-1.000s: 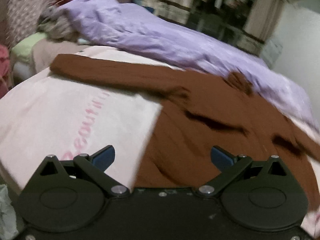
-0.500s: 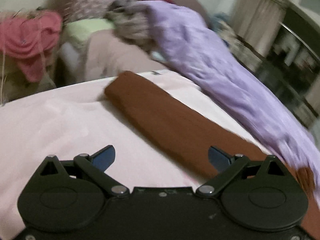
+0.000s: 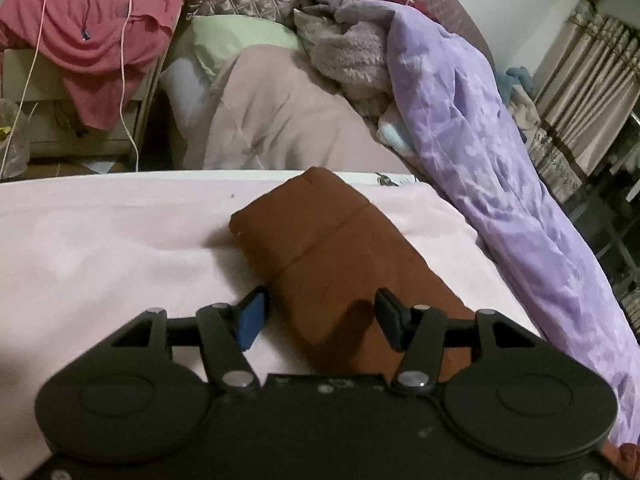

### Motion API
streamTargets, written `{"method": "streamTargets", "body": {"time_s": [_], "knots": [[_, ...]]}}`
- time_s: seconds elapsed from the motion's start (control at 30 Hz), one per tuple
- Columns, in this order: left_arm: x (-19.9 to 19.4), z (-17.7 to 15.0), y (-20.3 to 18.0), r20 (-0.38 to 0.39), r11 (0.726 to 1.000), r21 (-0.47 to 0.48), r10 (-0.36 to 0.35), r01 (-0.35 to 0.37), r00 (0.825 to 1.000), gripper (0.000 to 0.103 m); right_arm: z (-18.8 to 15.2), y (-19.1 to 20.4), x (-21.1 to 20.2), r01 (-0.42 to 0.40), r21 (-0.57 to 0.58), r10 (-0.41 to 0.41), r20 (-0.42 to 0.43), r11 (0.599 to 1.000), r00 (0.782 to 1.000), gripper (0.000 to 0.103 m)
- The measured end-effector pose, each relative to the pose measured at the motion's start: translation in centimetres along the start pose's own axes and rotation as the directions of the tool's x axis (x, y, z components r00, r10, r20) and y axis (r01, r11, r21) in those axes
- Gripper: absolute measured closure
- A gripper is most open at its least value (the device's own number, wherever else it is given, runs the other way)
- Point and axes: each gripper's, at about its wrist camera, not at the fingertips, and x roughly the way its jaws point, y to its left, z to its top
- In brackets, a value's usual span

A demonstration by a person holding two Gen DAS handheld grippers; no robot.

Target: Fold large clothes

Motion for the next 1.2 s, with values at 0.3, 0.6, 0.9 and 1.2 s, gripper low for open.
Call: {"method": "streamTargets", "body": {"time_s": [0.3, 0.6, 0.9, 1.2], "knots": [[0.3, 0.3, -0.8, -0.022, 0.999, -0.021, -0.03, 0.03, 0.999, 0.085, -0.4, 0.4, 1.0, 0.017, -0.023, -0.018, -0.029, 1.0, 0.999, 0.0], [-7.5, -0.5, -10.1, 0.02, 0.944, 0.123, -0.309, 0.305, 0.951, 0.094, -0.3, -0.9, 0.1, -0.017, -0.003, 0.017, -0.017, 1.0, 1.0, 0.0], [-17.6, -11.8, -26.3, -0.193, 0.654, 0.348, -0.651, 0.672, 0.734, 0.093, -0.4, -3.7, -1.5, -0.051, 0.064, 0.05, 0.017, 0.997, 0.999, 0.0], [-12.7, -14.0, -19.8, 0.04, 0.866, 0.427, -0.305, 0.26, 0.952, 0.048, -0.6, -5.9, -1.9, -0.048, 0.078, 0.047, 0.016, 0.996, 0.999, 0.0]]}}
